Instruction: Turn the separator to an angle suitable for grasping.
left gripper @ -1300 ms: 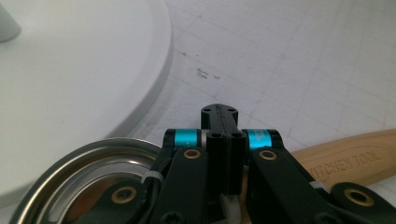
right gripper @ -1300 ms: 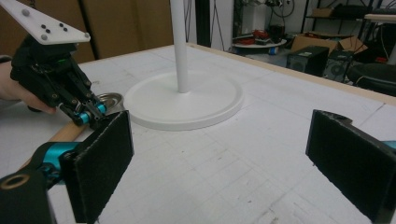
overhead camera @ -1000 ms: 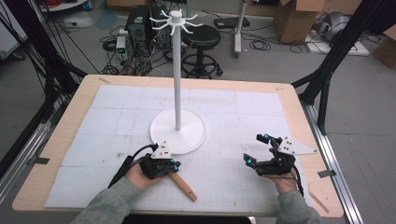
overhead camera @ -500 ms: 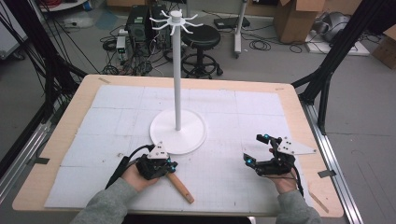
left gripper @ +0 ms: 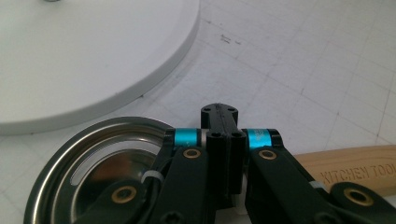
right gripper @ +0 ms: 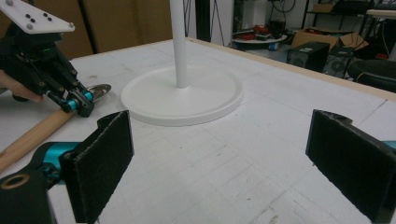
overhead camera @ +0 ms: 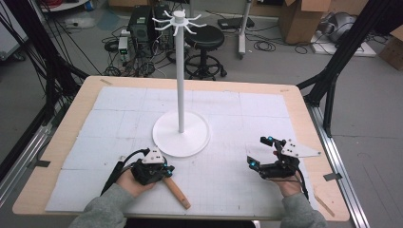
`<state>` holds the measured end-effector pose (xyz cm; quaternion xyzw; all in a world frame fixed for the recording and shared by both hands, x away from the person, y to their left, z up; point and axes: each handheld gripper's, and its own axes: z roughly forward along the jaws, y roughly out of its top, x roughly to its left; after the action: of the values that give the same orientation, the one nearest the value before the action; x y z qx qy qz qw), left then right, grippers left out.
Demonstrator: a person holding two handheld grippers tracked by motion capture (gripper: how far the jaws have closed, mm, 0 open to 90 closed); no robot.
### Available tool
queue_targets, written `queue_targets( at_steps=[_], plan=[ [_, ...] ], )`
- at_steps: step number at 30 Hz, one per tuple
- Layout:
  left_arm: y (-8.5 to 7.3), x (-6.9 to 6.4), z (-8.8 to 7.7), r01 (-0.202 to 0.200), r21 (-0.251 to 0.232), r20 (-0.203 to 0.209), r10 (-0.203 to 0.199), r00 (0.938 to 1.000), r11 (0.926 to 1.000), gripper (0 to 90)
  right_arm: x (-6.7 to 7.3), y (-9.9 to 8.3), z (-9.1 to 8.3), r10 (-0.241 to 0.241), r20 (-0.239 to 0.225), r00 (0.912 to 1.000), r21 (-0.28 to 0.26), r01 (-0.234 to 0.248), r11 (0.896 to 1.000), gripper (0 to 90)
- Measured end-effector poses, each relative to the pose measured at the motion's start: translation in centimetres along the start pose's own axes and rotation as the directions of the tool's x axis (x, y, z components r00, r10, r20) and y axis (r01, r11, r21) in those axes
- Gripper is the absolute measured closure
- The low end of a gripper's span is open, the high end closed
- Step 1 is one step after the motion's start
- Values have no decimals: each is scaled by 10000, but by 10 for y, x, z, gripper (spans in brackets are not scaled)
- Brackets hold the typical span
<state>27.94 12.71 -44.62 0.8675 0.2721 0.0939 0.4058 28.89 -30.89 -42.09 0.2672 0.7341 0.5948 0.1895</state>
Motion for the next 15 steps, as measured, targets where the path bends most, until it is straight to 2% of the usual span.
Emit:
queue_targets(
  at_steps=[15],
  plan=[
    [-12,8,-15,293,-32,-268,-294,9992,9996,900,0,1,5,-16,-131,9999,25,17,10000,67]
  ],
)
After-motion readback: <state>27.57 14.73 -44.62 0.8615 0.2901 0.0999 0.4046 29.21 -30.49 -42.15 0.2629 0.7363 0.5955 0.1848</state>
